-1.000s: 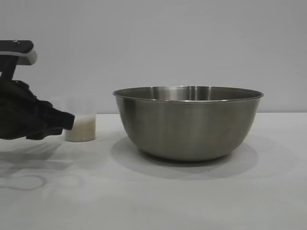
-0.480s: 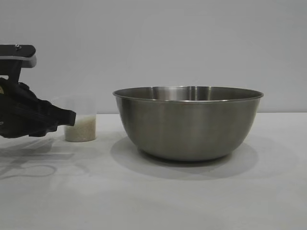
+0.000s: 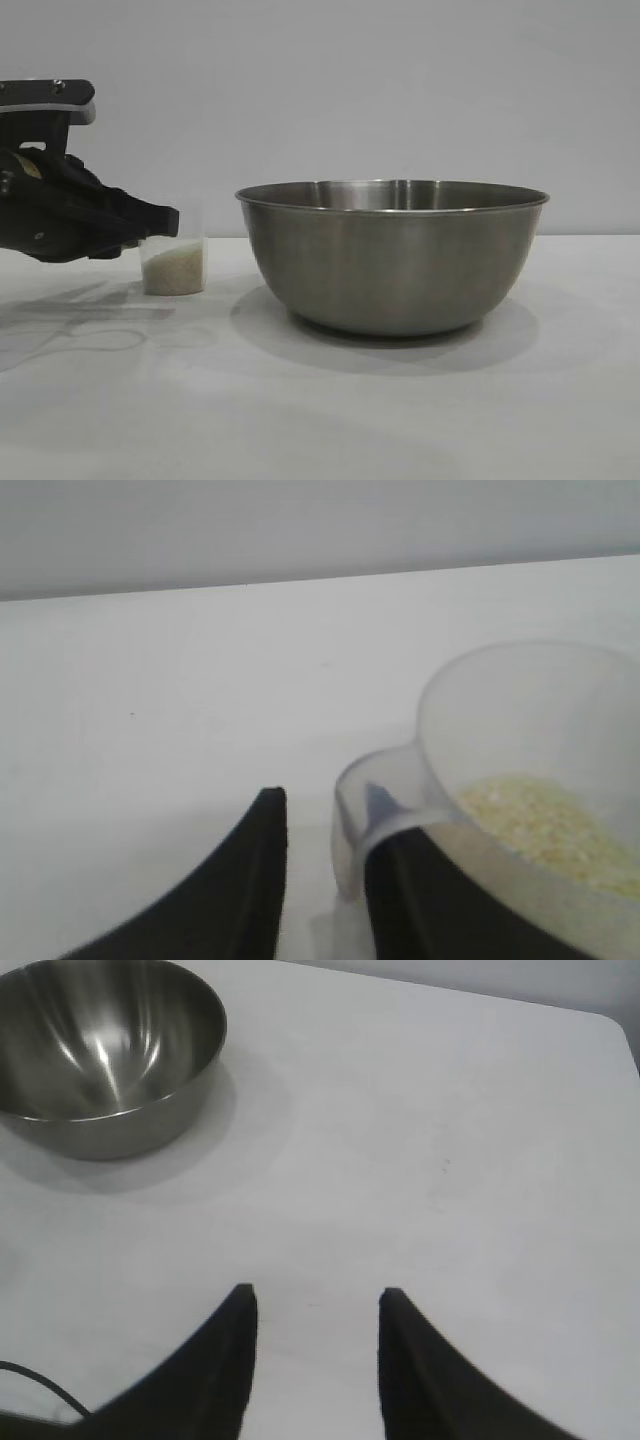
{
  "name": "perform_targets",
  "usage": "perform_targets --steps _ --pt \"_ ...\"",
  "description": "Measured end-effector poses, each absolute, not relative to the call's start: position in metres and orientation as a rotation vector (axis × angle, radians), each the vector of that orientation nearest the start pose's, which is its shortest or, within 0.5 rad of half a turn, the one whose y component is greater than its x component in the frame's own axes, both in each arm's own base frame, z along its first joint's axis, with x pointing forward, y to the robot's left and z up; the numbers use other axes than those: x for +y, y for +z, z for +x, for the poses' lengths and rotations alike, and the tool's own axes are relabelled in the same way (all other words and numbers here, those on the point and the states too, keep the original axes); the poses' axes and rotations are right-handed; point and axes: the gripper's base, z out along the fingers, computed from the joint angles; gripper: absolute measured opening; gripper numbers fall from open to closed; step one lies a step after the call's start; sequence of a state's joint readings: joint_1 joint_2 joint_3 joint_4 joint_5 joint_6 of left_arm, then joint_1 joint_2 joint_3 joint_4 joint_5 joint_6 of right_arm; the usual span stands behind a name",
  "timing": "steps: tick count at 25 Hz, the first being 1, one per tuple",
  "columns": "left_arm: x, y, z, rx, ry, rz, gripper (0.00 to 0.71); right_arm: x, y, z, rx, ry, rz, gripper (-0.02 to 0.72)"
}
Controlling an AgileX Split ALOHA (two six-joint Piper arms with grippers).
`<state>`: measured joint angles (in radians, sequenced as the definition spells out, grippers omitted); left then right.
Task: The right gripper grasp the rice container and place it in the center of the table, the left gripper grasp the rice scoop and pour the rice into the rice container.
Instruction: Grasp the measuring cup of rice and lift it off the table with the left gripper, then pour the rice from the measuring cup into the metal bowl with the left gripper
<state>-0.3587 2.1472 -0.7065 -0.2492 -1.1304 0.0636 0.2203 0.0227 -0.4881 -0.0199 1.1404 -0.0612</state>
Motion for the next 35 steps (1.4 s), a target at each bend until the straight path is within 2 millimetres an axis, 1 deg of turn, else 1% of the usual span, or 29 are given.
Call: perform_targets --steps 3,4,7,9,13,15,20,24,30,35 --pt "-0.109 0.099 0.334 1.724 -0.082 0.237 0.0 -0.002 0.268 -0.003 2.138 0.069 -0.3 0.279" --pt "-0.112 0.109 0.334 1.688 -0.079 0.281 0.0 -0.002 0.268 -0.003 2.138 0.069 -0.3 0.279" --pt "-0.12 0.137 0.332 1.561 -0.04 0.465 0.0 -0.002 0.268 -0.003 2.136 0.069 -0.299 0.279" --pt "-0.125 0.154 0.329 1.464 0.02 0.595 0.0 -0.002 0.268 -0.003 2.136 0.069 -0.299 0.279" --pt "-0.134 0.177 0.323 1.276 0.195 0.825 0.0 -0.002 0.268 -0.003 2.137 0.074 -0.291 0.279" --pt "-0.145 0.182 0.321 1.207 0.276 0.934 0.0 -0.002 0.268 -0.003 2.138 0.076 -0.286 0.279" --pt "-0.179 0.183 0.318 1.021 0.496 1.274 0.0 -0.002 0.268 -0.003 2.138 0.077 -0.284 0.279" --pt "-0.199 0.188 0.317 0.853 0.589 1.443 0.0 -0.002 0.268 -0.003 2.139 0.081 -0.277 0.279" --pt "-0.22 0.2 0.321 0.598 0.708 1.627 0.0 -0.002 0.268 -0.003 2.142 0.089 -0.261 0.279" --pt "-0.227 0.207 0.323 0.403 0.813 1.705 0.0 -0.002 0.268 -0.003 2.143 0.092 -0.257 0.279"
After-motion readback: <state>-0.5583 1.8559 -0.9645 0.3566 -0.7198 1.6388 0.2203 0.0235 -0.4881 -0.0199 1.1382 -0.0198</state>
